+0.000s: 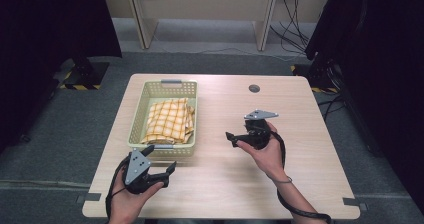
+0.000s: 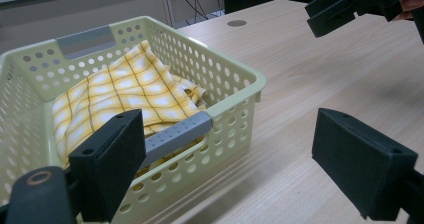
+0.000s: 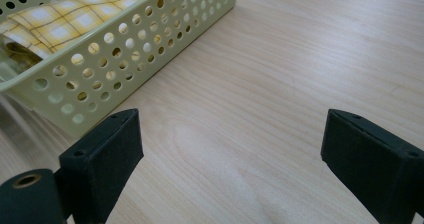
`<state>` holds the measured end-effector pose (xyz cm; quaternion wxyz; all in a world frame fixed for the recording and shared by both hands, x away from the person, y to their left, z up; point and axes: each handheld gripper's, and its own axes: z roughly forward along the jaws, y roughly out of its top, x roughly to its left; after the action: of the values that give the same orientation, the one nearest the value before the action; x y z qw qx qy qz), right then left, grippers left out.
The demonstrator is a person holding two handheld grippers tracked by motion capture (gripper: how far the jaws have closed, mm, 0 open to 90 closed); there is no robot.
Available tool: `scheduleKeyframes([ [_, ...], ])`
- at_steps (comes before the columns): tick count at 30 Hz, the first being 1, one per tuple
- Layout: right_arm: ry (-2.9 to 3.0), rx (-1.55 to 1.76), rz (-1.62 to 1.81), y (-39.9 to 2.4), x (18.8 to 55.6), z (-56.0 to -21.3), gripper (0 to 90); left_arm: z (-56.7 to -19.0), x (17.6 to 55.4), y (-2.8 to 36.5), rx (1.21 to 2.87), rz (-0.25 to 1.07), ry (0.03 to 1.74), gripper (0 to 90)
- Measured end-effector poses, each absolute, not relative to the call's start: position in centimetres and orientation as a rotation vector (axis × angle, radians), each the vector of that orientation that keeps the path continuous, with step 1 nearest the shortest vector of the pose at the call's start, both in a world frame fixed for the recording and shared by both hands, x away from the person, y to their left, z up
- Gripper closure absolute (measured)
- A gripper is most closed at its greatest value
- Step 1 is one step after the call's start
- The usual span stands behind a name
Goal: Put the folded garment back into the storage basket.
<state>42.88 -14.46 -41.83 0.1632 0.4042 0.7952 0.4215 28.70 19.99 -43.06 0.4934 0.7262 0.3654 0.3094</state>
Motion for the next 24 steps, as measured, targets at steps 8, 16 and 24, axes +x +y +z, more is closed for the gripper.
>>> scheduleKeyframes([
  [8, 2.255, 1.165, 1.199, -15.2, 42.6, -42.1, 10.6, -43.3, 28.6, 20.2, 1.76, 0.751, 0.894, 13.2],
  [16, 2.238, 1.184, 1.194, -16.3, 42.2, -42.3, 10.6, -43.5, 28.5, 20.5, 1.762, 0.752, 0.902, 13.3],
  [24, 2.226, 1.208, 1.193, -17.1, 42.0, -42.9, 10.6, -44.0, 28.2, 20.7, 1.752, 0.746, 0.913, 13.3],
])
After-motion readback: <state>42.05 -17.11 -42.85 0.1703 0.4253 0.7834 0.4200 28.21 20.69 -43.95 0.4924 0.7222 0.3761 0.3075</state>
